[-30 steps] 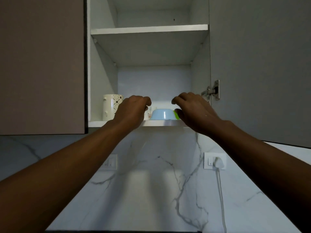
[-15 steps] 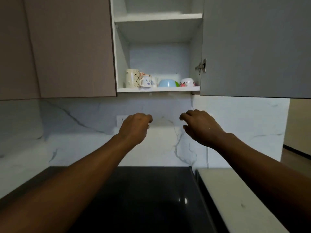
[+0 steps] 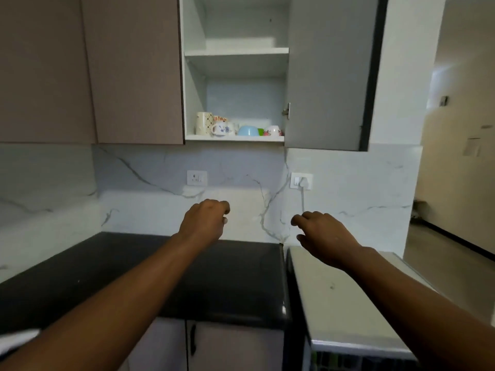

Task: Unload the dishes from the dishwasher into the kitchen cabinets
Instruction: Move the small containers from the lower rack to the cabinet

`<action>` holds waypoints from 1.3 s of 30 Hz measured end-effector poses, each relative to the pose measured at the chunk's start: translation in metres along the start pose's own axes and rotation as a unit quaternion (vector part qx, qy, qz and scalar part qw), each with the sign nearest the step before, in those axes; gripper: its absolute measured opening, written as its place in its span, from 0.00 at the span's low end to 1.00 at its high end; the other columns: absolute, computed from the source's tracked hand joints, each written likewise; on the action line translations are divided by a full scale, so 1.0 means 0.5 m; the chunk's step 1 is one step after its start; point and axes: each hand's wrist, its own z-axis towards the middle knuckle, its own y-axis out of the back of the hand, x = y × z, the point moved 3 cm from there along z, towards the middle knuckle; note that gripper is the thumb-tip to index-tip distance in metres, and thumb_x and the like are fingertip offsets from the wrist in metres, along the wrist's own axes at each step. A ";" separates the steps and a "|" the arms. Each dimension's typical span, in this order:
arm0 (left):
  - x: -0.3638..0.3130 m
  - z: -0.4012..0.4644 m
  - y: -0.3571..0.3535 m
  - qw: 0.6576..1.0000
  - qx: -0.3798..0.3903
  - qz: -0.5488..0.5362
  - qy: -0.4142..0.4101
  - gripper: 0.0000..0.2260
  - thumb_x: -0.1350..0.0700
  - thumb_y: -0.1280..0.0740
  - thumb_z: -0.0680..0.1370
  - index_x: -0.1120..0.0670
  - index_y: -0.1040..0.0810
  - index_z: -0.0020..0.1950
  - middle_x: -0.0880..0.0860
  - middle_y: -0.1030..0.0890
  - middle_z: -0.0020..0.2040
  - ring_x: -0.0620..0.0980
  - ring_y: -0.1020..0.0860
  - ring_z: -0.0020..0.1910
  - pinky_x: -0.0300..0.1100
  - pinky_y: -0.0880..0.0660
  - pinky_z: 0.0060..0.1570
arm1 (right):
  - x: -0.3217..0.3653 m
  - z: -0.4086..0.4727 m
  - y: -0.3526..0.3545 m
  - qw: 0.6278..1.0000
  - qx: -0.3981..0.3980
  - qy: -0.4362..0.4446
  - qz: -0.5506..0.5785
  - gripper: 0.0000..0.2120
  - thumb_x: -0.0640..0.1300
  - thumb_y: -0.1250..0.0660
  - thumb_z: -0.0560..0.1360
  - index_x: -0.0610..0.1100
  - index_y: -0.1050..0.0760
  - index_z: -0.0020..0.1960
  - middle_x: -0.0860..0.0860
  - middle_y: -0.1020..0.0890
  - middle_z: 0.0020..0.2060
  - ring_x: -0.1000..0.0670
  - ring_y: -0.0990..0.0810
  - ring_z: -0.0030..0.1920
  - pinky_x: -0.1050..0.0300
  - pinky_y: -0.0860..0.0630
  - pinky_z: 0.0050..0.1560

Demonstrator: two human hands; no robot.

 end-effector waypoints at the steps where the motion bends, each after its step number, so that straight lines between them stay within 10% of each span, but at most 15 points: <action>1: -0.033 -0.039 -0.011 1.000 0.015 -0.006 0.012 0.11 0.57 0.38 0.80 0.53 0.24 0.61 0.53 0.20 0.58 0.54 0.22 0.54 0.45 0.26 0.50 | -0.006 -0.046 -0.005 1.000 0.013 0.004 0.012 0.14 0.45 0.41 0.79 0.46 0.31 0.64 0.48 0.22 0.56 0.45 0.23 0.54 0.55 0.29 0.51; 25: -0.589 -0.923 -0.310 0.949 0.291 -0.093 0.079 0.12 0.55 0.38 0.79 0.51 0.25 0.63 0.50 0.22 0.61 0.50 0.23 0.57 0.40 0.26 0.53 | -0.002 -1.096 -0.229 0.943 0.269 -0.057 0.186 0.17 0.43 0.39 0.77 0.48 0.29 0.65 0.48 0.21 0.57 0.46 0.23 0.56 0.53 0.26 0.55; 32: -0.715 -0.976 -0.471 0.940 0.314 -0.117 0.072 0.11 0.56 0.41 0.80 0.51 0.26 0.61 0.49 0.21 0.58 0.48 0.23 0.55 0.39 0.26 0.51 | -0.129 -1.240 -0.365 0.932 0.283 -0.149 0.171 0.25 0.38 0.17 0.53 0.45 0.20 0.48 0.49 0.18 0.38 0.47 0.19 0.36 0.56 0.23 0.32; 39: -0.838 -0.924 -0.754 0.940 0.311 -0.127 0.063 0.22 0.53 0.39 0.81 0.52 0.36 0.74 0.49 0.33 0.73 0.48 0.34 0.72 0.37 0.37 0.68 | -0.288 -1.241 -0.613 0.929 0.289 -0.167 0.160 0.35 0.35 0.18 0.52 0.43 0.21 0.58 0.46 0.19 0.49 0.45 0.19 0.43 0.55 0.21 0.33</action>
